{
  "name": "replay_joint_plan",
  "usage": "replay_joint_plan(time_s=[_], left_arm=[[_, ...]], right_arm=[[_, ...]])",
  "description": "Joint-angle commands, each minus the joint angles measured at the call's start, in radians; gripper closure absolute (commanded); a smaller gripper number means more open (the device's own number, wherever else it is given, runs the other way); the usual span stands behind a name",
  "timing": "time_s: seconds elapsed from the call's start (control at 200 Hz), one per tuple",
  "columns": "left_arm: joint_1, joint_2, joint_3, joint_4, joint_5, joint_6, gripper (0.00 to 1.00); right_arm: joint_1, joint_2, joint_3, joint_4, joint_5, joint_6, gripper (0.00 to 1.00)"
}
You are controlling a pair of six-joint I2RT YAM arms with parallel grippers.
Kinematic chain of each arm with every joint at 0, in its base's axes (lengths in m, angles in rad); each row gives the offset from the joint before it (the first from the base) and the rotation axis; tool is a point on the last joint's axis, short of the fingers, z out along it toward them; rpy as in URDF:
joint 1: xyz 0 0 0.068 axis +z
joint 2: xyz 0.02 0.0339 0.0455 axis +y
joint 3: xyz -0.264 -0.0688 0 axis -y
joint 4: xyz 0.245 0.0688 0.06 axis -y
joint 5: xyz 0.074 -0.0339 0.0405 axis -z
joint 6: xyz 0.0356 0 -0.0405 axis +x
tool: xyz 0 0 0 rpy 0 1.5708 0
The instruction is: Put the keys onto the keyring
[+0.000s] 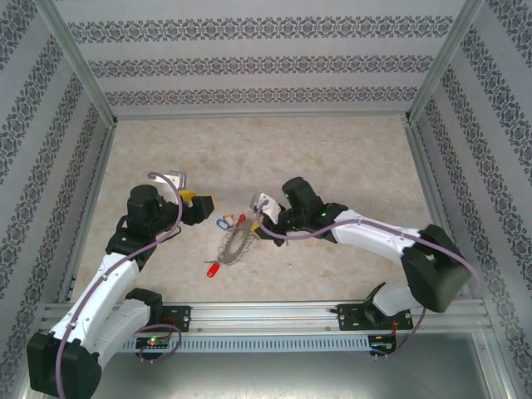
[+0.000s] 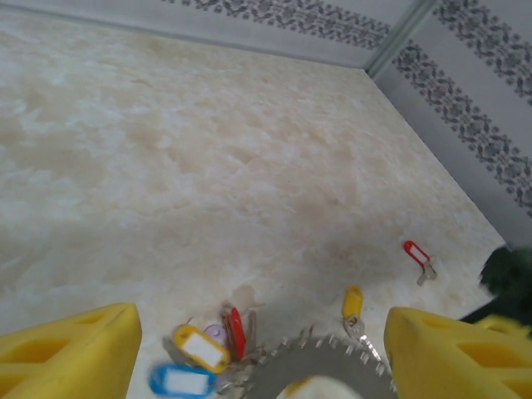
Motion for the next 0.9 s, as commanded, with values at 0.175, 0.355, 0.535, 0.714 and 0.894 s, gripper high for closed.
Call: replay_joint_plan(time_s=[0.175, 0.355, 0.535, 0.714, 0.894], left_arm=[[0.002, -0.002, 0.040, 0.087, 0.074, 0.124, 0.26], [0.000, 0.014, 0.051, 0.088, 0.165, 0.205, 0.30], [0.000, 0.020, 0.060, 0.066, 0.161, 0.225, 0.31], [-0.002, 0.026, 0.056, 0.065, 0.178, 0.212, 0.31], [-0.018, 0.036, 0.058, 0.040, 0.279, 0.240, 0.29]], right_arm=[[0.063, -0.163, -0.027, 0.014, 0.287, -0.387, 1.00], [0.081, -0.193, -0.012, -0.038, 0.324, -0.563, 1.00], [0.170, -0.150, 0.003, -0.051, 0.482, -0.612, 1.00], [0.012, -0.114, 0.058, -0.059, 0.062, -0.227, 1.00], [-0.065, -0.020, 0.095, -0.044, -0.098, 0.049, 1.00]])
